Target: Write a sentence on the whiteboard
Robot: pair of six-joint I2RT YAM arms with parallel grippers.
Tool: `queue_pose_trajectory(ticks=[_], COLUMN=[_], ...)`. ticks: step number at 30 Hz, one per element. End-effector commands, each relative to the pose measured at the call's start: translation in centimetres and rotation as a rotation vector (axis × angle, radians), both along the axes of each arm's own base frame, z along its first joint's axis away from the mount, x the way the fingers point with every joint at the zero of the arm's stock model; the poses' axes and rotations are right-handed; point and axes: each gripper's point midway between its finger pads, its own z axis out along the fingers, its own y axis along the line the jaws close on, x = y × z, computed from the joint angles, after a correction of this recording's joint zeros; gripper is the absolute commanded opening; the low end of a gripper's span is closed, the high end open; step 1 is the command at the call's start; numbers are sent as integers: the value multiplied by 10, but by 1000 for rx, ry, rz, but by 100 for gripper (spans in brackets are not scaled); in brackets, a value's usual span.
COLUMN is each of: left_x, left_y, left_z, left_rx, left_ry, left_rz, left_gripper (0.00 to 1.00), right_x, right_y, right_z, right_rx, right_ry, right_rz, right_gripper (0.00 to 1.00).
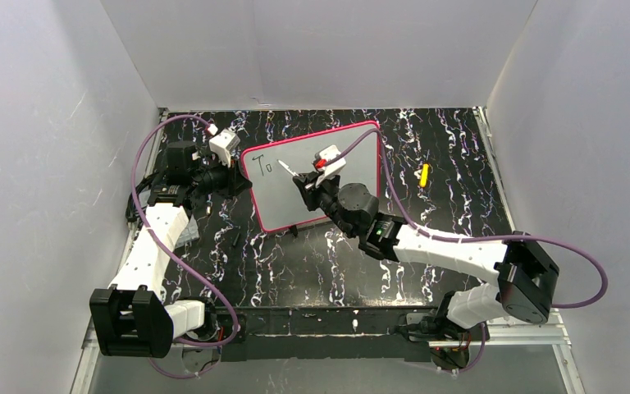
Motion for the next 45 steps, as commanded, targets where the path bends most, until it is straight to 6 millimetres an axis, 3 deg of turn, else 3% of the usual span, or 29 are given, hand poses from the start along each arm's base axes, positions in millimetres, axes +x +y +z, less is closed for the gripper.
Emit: queue_pose_trajectory(ticks=[1,19,31,37,45], left_x=[-12,-11,-11,-11,-11], left_y=[-2,-2,-1,-1,-1], left_z=[-1,-3,-3,-3,-3], left_rx=[7,10,11,11,11], left_ry=[11,15,16,15,16], left_rz=[-20,-21,-21,-21,-21], left_gripper=[0,0,0,0,0], right_x=[9,17,10,14,22], right_y=[-2,7,-1,-9,-11], right_z=[10,2,-38,-26,12], right_rx=[55,43,-24,-4,47], right_ry=[-12,-1,73,50,-25], right_rz=[-19,9,15,-27,-62], right_gripper=[1,1,1,1,1])
